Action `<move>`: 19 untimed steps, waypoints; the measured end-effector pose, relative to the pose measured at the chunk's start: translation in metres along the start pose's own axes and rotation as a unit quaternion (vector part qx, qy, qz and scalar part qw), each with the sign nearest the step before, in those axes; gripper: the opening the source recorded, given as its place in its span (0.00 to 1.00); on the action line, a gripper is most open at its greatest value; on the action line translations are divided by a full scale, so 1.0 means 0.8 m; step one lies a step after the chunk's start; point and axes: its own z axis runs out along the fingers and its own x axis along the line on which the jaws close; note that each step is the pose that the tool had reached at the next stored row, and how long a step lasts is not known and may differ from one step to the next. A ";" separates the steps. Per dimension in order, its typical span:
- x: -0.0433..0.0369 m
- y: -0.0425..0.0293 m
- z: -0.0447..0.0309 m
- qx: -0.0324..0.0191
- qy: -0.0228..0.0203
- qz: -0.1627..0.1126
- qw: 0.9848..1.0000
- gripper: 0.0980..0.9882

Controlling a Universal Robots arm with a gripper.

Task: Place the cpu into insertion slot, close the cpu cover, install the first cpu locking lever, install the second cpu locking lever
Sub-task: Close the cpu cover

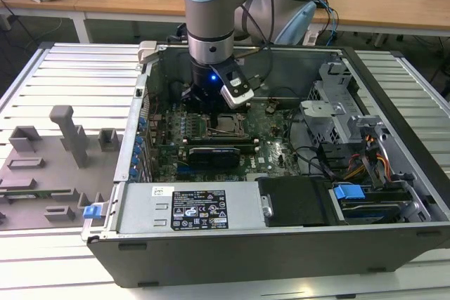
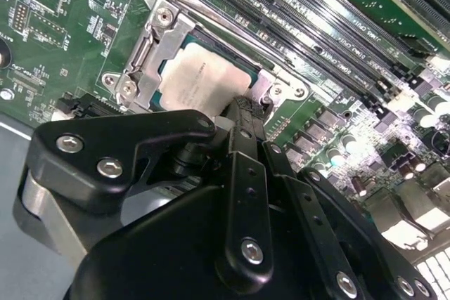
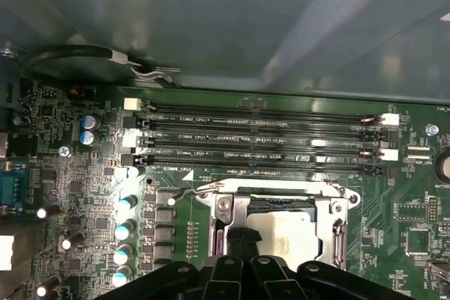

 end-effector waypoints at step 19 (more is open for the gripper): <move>0.004 0.0012 0.0007 -0.005 0.001 -0.028 1.000 0.01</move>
